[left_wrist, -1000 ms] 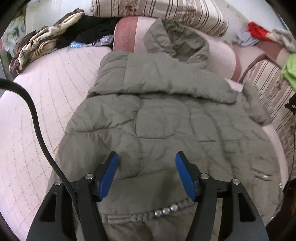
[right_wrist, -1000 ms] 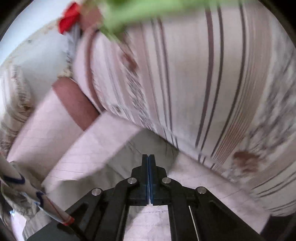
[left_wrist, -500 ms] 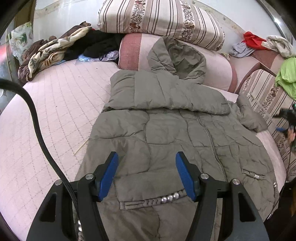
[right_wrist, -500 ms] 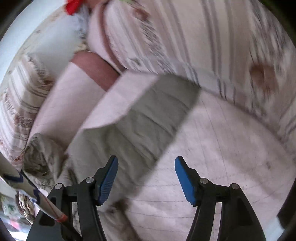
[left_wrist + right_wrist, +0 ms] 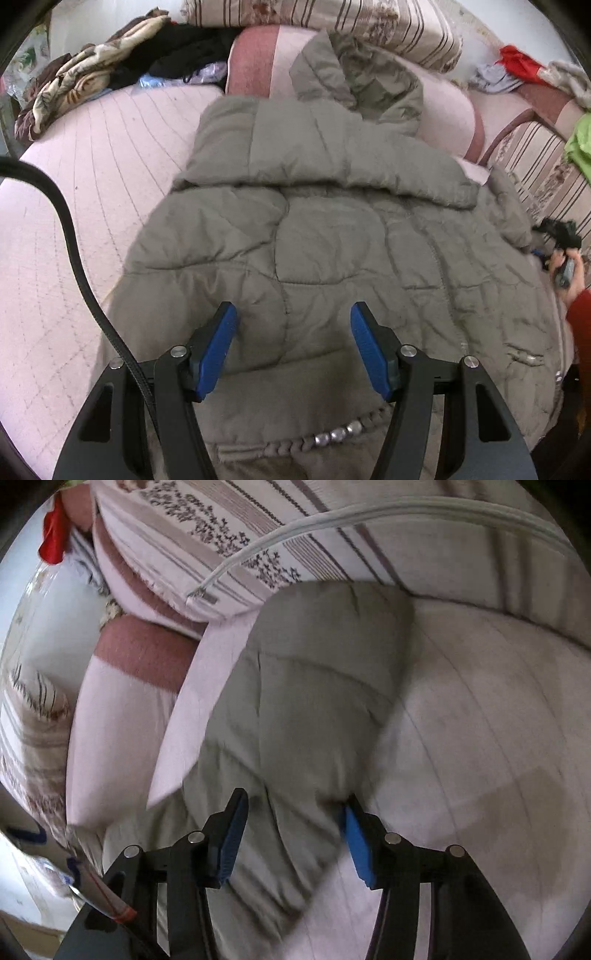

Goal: Fold large clothes

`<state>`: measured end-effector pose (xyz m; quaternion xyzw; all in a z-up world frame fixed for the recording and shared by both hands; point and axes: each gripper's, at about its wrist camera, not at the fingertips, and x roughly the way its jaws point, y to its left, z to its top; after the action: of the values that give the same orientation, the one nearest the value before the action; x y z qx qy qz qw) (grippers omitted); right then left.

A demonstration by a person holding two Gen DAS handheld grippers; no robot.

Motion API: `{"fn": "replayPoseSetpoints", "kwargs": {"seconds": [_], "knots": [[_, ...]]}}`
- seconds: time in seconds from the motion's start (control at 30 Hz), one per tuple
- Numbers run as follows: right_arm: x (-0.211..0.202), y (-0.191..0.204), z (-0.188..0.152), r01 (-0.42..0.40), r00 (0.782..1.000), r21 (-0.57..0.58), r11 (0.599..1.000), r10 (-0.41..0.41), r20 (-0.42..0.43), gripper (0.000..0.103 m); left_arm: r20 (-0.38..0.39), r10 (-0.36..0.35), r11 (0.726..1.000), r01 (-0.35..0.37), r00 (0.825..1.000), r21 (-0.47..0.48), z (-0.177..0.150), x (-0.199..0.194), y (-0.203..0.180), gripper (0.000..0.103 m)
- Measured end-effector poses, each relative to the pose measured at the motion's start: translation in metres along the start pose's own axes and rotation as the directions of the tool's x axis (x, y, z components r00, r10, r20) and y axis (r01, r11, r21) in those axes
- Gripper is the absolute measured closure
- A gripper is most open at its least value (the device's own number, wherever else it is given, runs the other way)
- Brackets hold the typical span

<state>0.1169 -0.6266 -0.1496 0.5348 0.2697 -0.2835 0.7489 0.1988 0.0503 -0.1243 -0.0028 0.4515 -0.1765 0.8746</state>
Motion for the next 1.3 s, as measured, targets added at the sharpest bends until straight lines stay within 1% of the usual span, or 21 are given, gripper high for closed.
{"fn": "replayPoseSetpoints", "kwargs": {"seconds": [0.03,0.1,0.13,0.2,0.27,0.37,0.43,0.5,0.57,0.63,0.67,0.77,0.83,0.87,0.93,1.0,1.1,1.17,1.23,1.27,1.3], "knots": [[0.002,0.004,0.006,0.034,0.999,-0.016,0.999,-0.034,0.001,0.088,0.000,0.013,1.000,-0.013,1.000,0.010,-0.001,0.002,-0.001,0.040],[0.005,0.007,0.013,0.047,0.999,-0.019,0.999,-0.048,-0.014,0.091,0.007,0.038,0.999,-0.038,0.999,0.034,-0.001,0.004,-0.007,0.040],[0.002,0.014,0.015,0.066,0.998,-0.044,0.997,-0.066,-0.007,0.092,0.013,0.051,0.997,-0.052,0.999,0.049,-0.002,0.004,-0.010,0.040],[-0.011,0.036,0.015,0.111,0.994,-0.125,0.986,-0.109,0.028,0.093,0.020,0.066,0.995,-0.067,0.998,0.077,-0.004,0.003,-0.015,0.040],[-0.030,0.060,0.012,0.120,0.992,-0.188,0.975,-0.110,0.063,0.094,0.024,0.066,0.993,-0.068,0.998,0.092,-0.005,0.001,-0.018,0.040],[-0.070,0.114,-0.002,0.110,0.990,-0.314,0.943,-0.075,0.123,0.094,0.026,0.030,0.996,-0.032,0.999,0.081,-0.006,-0.008,-0.016,0.040],[-0.102,0.159,-0.023,0.072,0.990,-0.407,0.911,-0.015,0.140,0.094,0.046,0.010,0.998,-0.013,0.999,0.068,-0.006,-0.020,-0.013,0.040],[-0.123,0.193,-0.047,0.034,0.990,-0.478,0.878,0.036,0.136,0.094,0.084,0.007,0.998,-0.012,0.996,0.057,-0.004,-0.035,-0.009,0.040],[-0.142,0.238,-0.085,-0.016,0.989,-0.570,0.821,0.098,0.113,0.094,0.123,0.021,0.999,-0.027,0.992,0.041,-0.002,-0.050,-0.002,0.040],[-0.151,0.277,-0.129,-0.066,0.987,-0.649,0.758,0.145,0.069,0.094,0.152,0.047,0.999,-0.051,0.987,0.019,0.001,-0.060,0.007,0.040],[-0.149,0.294,-0.146,-0.080,0.986,-0.677,0.731,0.156,0.051,0.094,0.163,0.062,0.998,-0.063,0.985,0.004,0.002,-0.065,0.013,0.040],[-0.135,0.341,-0.226,-0.140,0.984,-0.775,0.616,0.171,-0.042,0.094,0.192,0.105,0.993,-0.093,0.976,-0.066,0.008,-0.080,0.037,0.040],[-0.108,0.365,-0.287,-0.166,0.985,-0.823,0.543,0.138,-0.107,0.094,0.215,0.158,0.984,-0.136,0.964,-0.112,0.012,-0.091,0.054,0.040],[-0.098,0.373,-0.306,-0.170,0.985,-0.837,0.519,0.122,-0.124,0.094,0.232,0.183,0.979,-0.155,0.955,-0.134,0.014,-0.097,0.063,0.040],[-0.065,0.379,-0.359,-0.154,0.988,-0.875,0.458,0.055,-0.145,0.094,0.253,0.222,0.969,-0.185,0.942,-0.162,0.017,-0.104,0.074,0.040],[-0.027,0.375,-0.403,-0.147,0.984,-0.896,0.420,-0.028,-0.175,0.094,0.262,0.246,0.962,-0.202,0.933,-0.184,0.019,-0.108,0.086,0.040],[0.013,0.362,-0.443,-0.130,0.975,-0.915,0.382,-0.118,-0.188,0.091,0.250,0.248,0.955,-0.192,0.936,-0.228,0.021,-0.109,0.106,0.040],[0.028,0.353,-0.465,-0.098,0.975,-0.938,0.331,-0.156,-0.157,0.082,0.244,0.240,0.951,-0.178,0.939,-0.252,0.023,-0.109,0.115,0.040],[0.027,0.349,-0.488,-0.101,0.976,-0.963,0.251,-0.161,-0.144,0.051,0.241,0.230,0.948,-0.161,0.943,-0.274,0.023,-0.109,0.122,0.040],[0.024,0.346,-0.495,-0.112,0.977,-0.969,0.220,-0.155,-0.148,0.045,0.239,0.223,0.946,-0.151,0.945,-0.286,0.024,-0.109,0.124,0.040],[0.018,0.345,-0.504,-0.128,0.977,-0.976,0.176,-0.146,-0.154,0.041,0.233,0.215,0.943,-0.140,0.948,-0.302,0.023,-0.109,0.127,0.040]]}}
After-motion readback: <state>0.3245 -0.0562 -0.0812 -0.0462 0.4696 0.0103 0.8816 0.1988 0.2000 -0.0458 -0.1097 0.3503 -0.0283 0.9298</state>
